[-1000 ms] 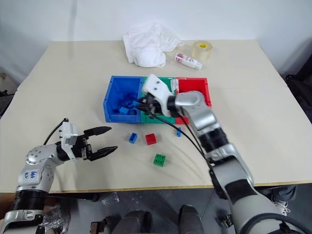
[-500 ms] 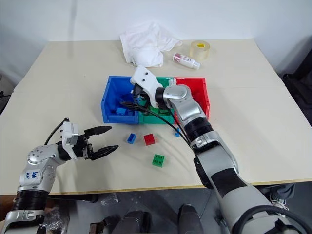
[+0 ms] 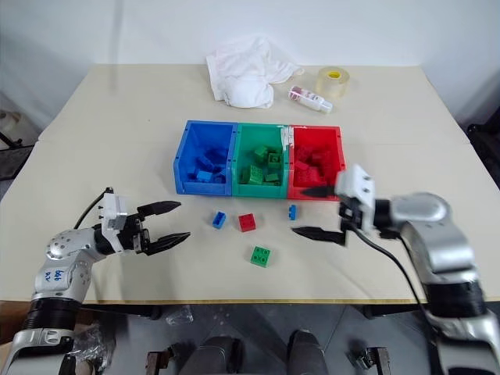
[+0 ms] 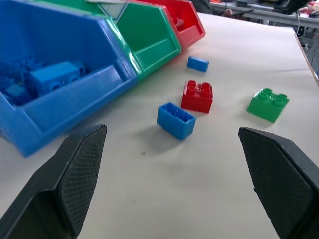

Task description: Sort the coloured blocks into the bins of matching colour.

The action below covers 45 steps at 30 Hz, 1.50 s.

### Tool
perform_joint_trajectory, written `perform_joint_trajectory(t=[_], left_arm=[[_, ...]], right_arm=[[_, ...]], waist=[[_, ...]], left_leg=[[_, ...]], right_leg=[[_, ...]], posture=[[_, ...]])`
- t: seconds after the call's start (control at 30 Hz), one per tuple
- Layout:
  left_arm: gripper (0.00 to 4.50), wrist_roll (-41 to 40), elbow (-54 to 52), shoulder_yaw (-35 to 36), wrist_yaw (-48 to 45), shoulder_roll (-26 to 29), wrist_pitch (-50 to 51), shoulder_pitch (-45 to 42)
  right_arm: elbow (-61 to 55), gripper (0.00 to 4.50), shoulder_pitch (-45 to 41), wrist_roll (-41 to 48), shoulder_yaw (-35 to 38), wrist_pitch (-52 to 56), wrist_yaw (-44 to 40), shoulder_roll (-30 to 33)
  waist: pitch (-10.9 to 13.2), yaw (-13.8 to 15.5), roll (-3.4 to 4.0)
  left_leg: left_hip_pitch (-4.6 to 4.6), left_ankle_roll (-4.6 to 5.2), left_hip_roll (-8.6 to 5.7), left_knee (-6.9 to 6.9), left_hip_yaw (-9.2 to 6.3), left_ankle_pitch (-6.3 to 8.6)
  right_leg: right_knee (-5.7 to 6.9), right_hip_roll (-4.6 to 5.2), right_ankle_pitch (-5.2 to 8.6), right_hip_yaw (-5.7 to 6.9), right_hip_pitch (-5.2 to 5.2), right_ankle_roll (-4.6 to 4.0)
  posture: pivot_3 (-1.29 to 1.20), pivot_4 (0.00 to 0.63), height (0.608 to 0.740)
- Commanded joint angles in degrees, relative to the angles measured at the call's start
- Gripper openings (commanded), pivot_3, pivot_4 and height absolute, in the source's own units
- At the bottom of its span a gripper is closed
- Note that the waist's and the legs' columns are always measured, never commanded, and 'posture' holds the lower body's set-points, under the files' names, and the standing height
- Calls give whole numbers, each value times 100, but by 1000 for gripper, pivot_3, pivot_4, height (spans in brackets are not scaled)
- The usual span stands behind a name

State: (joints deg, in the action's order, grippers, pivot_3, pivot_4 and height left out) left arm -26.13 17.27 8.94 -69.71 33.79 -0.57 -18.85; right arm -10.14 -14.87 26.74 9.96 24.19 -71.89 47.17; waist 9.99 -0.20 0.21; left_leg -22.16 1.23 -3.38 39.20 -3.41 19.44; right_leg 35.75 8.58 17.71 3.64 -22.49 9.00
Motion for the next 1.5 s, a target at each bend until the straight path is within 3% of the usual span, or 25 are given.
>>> perform_joint_trajectory(t=[0.03, 0.17, 0.3, 0.47, 0.77, 1.13, 1.23, 1.47, 1.5], left_arm=[[4500, -18, 32, 70, -105, 64, -105, -46], [4500, -3, 147, 53, -187, 82, -122, -115], [4500, 20, 204, 23, -204, 66, -110, -201], [4500, 63, 264, -57, -233, 6, -112, -339], [4500, 10, 5, -46, -180, 14, -35, -222], [4500, -70, -521, 136, 28, 110, 164, 204], [4500, -72, -605, 150, 77, 102, 201, 258], [4500, -77, -651, 163, 130, 104, 232, 273], [4500, -78, -652, 165, 133, 105, 233, 276]], right_arm=[[-331, 4478, 919, 228, 1048, 107, -90, 462], [-389, 4478, 1895, 202, 1780, 83, -128, 756], [-570, 4478, 1968, 278, 1777, 158, 72, 776], [-677, 4478, 1318, 188, 936, 395, 679, 455], [240, 4478, -82, -565, -751, 265, 1789, -862], [1562, 4478, -958, -1167, -1395, -214, 2260, -1796], [1712, 3876, -1068, -1235, -1447, -214, 2347, -1924], [1325, 1358, -952, -1227, -1422, -139, 2316, -1821], [1162, 1273, -904, -1188, -1396, -92, 2281, -1766]], waist=[[0, 28, 0], [0, 34, 0], [0, 10, 0], [0, 20, -1], [0, 15, -1], [0, -17, 0], [-1, -11, 0], [-1, -12, 0], [-1, -9, 0]], left_leg=[[1, 0, 1, 0, 5, 0], [7, 2, 6, 0, 25, 0], [14, 2, 13, 0, 44, 0], [15, 2, 14, 3, 43, 0], [11, 2, 8, 4, 28, 0], [11, 1, 10, 3, 26, 0], [12, 1, 10, 2, 24, 0], [12, 1, 9, 2, 24, 0], [12, 1, 9, 2, 24, 0]], right_leg=[[0, 0, 0, -2, 1, 0], [-5, -1, 0, -9, 3, 1], [-5, -2, 0, -15, 2, 1], [-4, -1, 0, -17, 2, 1], [0, 0, 0, -13, -3, 1], [3, -3, 0, -13, -6, 1], [7, -3, 0, -13, -6, 1], [7, -2, 0, -13, -7, 1], [7, -2, 0, -13, -7, 1]], posture=[[0, 150, 740], [0, 150, 740], [0, 150, 740], [0, 150, 740], [0, 150, 740], [0, 150, 740], [0, 150, 740], [0, 150, 740], [0, 150, 740]])
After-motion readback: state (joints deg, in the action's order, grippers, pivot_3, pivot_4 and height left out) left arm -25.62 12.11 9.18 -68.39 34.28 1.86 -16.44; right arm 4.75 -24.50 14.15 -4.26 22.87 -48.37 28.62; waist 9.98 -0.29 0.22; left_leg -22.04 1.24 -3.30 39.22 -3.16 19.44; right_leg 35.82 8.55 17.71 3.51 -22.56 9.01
